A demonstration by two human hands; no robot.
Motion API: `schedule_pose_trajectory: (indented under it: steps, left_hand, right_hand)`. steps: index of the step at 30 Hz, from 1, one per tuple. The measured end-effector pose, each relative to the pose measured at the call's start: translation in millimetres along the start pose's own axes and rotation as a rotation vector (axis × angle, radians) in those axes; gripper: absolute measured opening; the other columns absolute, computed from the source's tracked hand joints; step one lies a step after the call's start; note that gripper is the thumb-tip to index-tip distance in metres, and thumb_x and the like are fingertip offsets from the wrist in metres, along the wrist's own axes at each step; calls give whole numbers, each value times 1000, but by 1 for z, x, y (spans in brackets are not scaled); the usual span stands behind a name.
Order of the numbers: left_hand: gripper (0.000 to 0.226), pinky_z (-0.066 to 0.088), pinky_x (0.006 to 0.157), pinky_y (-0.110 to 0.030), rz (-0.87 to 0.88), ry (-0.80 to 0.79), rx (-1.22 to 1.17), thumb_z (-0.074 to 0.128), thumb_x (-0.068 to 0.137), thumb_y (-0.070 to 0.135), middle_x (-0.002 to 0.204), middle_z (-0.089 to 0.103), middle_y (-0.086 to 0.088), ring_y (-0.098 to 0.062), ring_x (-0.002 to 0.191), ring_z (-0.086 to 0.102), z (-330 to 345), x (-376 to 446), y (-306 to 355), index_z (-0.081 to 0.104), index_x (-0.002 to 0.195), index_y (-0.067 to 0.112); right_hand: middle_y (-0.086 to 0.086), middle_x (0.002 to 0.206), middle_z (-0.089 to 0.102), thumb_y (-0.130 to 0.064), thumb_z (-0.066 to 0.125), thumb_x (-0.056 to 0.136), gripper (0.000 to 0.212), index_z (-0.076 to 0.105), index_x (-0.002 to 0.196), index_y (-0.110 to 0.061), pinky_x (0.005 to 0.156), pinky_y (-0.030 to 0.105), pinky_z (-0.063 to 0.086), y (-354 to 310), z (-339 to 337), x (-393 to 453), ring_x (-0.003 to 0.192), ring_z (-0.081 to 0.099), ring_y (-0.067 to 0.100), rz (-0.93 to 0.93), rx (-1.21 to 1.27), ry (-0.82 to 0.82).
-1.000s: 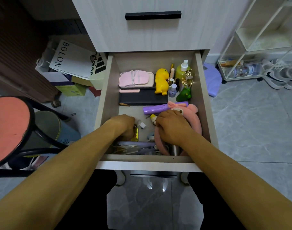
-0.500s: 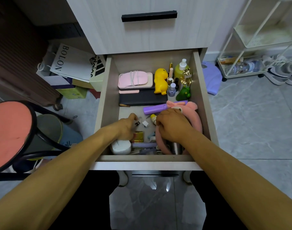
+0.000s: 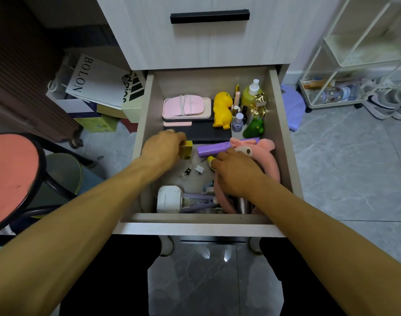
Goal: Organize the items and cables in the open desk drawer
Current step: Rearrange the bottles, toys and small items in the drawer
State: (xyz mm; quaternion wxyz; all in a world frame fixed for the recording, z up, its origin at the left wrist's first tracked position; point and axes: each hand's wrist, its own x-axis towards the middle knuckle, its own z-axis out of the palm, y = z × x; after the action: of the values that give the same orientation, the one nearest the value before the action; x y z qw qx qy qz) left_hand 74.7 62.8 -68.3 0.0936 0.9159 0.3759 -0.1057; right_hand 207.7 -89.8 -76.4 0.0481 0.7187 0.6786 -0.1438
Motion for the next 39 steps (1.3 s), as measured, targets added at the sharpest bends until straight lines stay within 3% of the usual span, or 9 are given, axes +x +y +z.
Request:
schedule_pose_trajectory:
  steps: [5, 8, 14, 18, 22, 25, 31, 39]
  left_hand:
    - [24, 51, 90, -38, -120, -178, -68, 62, 92, 16, 112, 64, -11, -28, 100, 62, 17, 33, 1, 63, 115, 17]
    - [28, 52, 90, -39, -126, -148, 28, 63, 92, 19, 117, 62, -13, -29, 104, 62, 31, 39, -2, 61, 119, 13]
    - [53, 49, 93, -40, -27, -64, 229, 58, 95, 19, 140, 40, -19, -34, 127, 42, 39, 33, -7, 38, 143, 15]
    - [52, 47, 98, -43, 11, -174, 125, 53, 97, 16, 144, 31, -20, -37, 125, 43, 41, 29, -7, 37, 146, 19]
    - [62, 48, 97, -41, 16, -217, 101, 64, 90, 24, 145, 28, -18, -34, 123, 44, 40, 25, -10, 37, 146, 19]
    - [55, 50, 93, -40, 18, -169, 187, 57, 94, 14, 144, 31, -18, -34, 123, 46, 38, 23, -6, 38, 145, 17]
    - [35, 50, 88, -37, -42, -94, 362, 52, 97, 12, 130, 52, -13, -29, 119, 51, 37, 21, -1, 52, 132, 13]
    - [34, 49, 91, -35, -29, -107, 351, 50, 97, 9, 132, 52, -16, -28, 120, 52, 42, 17, -4, 51, 131, 7]
  right_hand:
    - [10, 118, 57, -23, 48, 93, 28, 55, 118, -13, 93, 39, 36, -2, -1, 12, 111, 48, 30, 11, -58, -32]
    - [10, 120, 52, -23, 48, 93, 33, 50, 125, -13, 93, 38, 35, 1, -7, 25, 110, 49, 31, 49, -63, -35]
    - [11, 126, 49, -26, 51, 92, 41, 44, 130, -13, 88, 39, 39, 12, -7, 55, 115, 48, 31, 161, -16, -94]
    - [9, 125, 48, -31, 52, 91, 47, 43, 135, -17, 78, 37, 37, 15, -4, 68, 111, 53, 31, 200, -26, -150]
    - [7, 125, 45, -35, 52, 91, 48, 43, 136, -20, 76, 37, 37, 20, -1, 75, 110, 55, 30, 230, -6, -186]
    - [8, 125, 47, -36, 53, 91, 47, 44, 134, -19, 77, 37, 37, 22, 1, 78, 111, 55, 30, 261, 1, -186]
    - [10, 125, 50, -27, 59, 90, 42, 48, 129, -15, 79, 37, 39, 19, 4, 83, 113, 54, 30, 318, -53, -118]
    - [10, 130, 48, -16, 51, 94, 37, 50, 130, -12, 91, 38, 40, 19, 12, 97, 122, 43, 30, 161, -209, -52]
